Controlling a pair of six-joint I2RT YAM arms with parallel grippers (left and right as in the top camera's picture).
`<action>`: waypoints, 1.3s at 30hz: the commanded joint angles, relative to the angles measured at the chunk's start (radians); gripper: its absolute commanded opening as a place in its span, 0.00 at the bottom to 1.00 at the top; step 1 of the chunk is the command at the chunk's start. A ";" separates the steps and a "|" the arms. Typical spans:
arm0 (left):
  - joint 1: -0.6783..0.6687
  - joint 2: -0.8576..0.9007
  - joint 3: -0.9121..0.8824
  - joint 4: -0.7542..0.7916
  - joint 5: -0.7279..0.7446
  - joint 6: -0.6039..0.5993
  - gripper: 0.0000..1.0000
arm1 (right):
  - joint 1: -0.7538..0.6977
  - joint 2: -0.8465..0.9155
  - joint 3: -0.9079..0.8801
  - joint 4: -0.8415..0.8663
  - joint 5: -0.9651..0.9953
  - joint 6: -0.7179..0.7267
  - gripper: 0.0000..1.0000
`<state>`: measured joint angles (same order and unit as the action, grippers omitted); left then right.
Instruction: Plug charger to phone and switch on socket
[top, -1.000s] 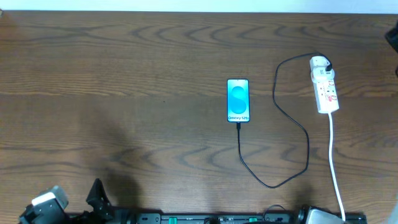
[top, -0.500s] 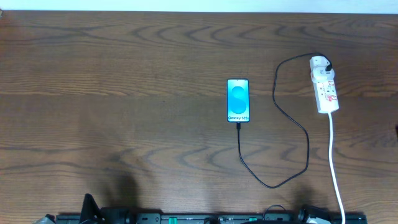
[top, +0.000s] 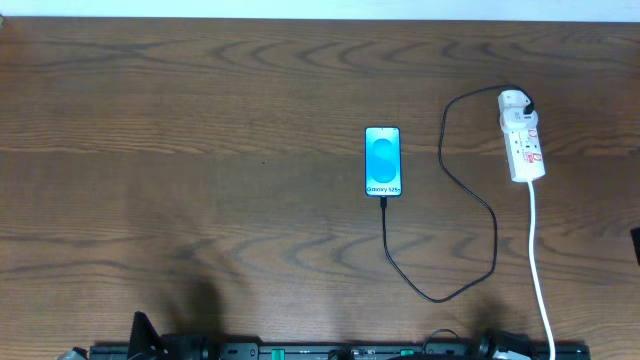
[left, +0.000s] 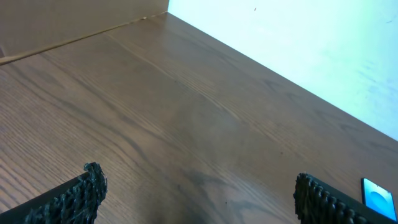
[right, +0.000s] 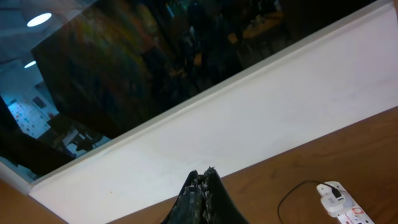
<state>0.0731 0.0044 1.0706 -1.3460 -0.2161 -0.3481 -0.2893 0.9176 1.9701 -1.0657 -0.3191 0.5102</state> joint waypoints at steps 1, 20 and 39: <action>0.004 -0.002 0.006 0.017 -0.009 -0.017 0.98 | 0.003 -0.003 -0.004 -0.001 -0.006 -0.018 0.01; 0.004 0.000 -0.531 0.819 0.149 -0.016 0.98 | 0.003 -0.005 -0.004 -0.001 -0.006 -0.018 0.02; 0.004 0.000 -1.029 1.266 0.149 -0.001 0.98 | 0.003 -0.142 -0.004 0.002 0.003 -0.083 0.10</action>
<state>0.0731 0.0067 0.0605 -0.0910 -0.0761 -0.3656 -0.2893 0.8009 1.9675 -1.0622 -0.3187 0.4549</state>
